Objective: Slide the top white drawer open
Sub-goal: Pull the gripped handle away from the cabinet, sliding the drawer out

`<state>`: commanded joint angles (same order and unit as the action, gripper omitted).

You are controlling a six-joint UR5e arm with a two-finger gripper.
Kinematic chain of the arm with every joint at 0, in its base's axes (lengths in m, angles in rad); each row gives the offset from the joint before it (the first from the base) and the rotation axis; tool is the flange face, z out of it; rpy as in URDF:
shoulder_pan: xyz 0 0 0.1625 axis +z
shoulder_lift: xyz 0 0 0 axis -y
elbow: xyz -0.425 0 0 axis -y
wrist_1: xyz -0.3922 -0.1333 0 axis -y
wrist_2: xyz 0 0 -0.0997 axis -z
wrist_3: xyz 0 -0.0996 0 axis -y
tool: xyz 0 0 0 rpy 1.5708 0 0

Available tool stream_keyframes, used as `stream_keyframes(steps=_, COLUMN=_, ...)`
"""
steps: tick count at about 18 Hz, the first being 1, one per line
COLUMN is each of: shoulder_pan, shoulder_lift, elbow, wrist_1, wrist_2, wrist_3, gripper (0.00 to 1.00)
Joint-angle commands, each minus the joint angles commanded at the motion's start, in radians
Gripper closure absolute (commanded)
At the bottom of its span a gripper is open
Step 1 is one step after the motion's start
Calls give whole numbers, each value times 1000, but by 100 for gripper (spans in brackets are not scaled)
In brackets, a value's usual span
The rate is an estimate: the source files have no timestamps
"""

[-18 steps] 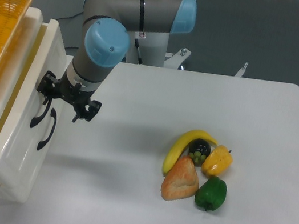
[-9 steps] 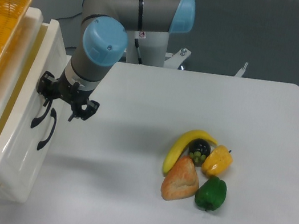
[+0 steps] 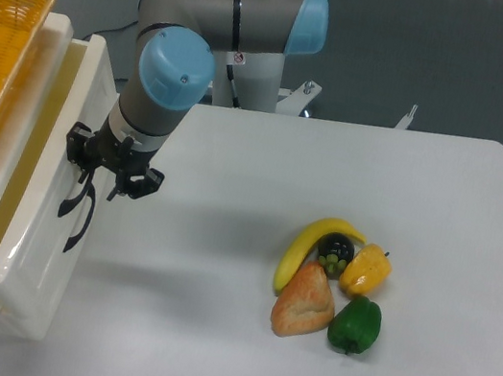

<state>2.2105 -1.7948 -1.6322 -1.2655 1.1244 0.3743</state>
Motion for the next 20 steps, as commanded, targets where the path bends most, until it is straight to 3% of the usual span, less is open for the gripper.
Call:
stream_keyframes(steps=10, shoulder_pan=2, shoulder_lift=6, elbow=0, wrist_1=-2, wrist_2=0, wrist_3=-2, gripper=75)
stream_keyframes(steps=20, shoulder_pan=11, shoulder_lift=6, elbow=3, wrist_1=0, wrist_2=-2, wrist_3=-12, gripper=80)
